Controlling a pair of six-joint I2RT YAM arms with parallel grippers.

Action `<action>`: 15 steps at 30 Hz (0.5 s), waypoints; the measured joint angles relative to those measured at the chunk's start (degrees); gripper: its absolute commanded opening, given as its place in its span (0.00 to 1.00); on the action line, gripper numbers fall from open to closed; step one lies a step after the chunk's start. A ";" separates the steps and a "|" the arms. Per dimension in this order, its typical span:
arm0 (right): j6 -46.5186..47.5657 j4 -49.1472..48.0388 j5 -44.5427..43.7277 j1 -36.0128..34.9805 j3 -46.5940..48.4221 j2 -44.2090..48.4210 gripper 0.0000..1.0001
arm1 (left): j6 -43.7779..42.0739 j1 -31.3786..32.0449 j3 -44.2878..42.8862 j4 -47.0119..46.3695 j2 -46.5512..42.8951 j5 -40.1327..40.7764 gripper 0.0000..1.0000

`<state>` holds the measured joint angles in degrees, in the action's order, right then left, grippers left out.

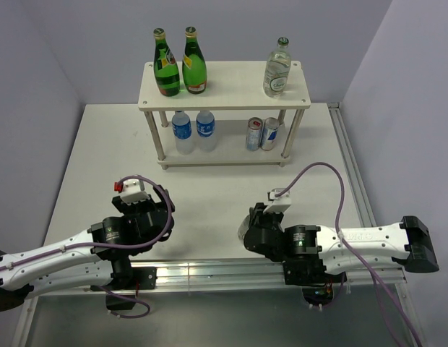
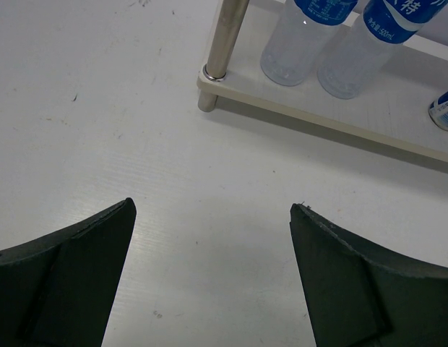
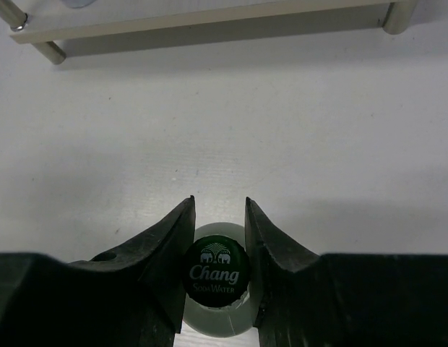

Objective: Place and organize the beverage onto the shelf

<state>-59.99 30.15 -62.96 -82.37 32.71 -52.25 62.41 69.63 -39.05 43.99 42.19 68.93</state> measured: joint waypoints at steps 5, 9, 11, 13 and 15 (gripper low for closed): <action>3.82 1.25 1.05 0.00 2.69 -2.49 0.00 | 0.00 0.00 0.00 0.00 0.00 0.00 0.94; 12.37 2.47 0.90 0.02 9.64 -5.20 0.00 | 0.00 0.00 0.00 0.02 -0.02 0.00 0.94; 17.99 0.70 0.68 0.37 14.10 -5.92 0.00 | 0.02 0.00 0.00 0.02 -0.11 0.00 0.94; 24.70 -3.10 1.29 1.51 19.15 -6.29 0.00 | 0.00 0.00 0.02 0.02 -0.35 -0.02 0.94; 31.36 -7.21 2.99 4.35 24.74 -6.75 0.00 | -0.07 0.00 0.02 -0.07 -0.74 -0.02 0.95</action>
<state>-28.62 22.94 -59.96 -78.02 57.45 -59.00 62.35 69.63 -39.03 43.92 41.45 68.90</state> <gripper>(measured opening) 0.389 0.943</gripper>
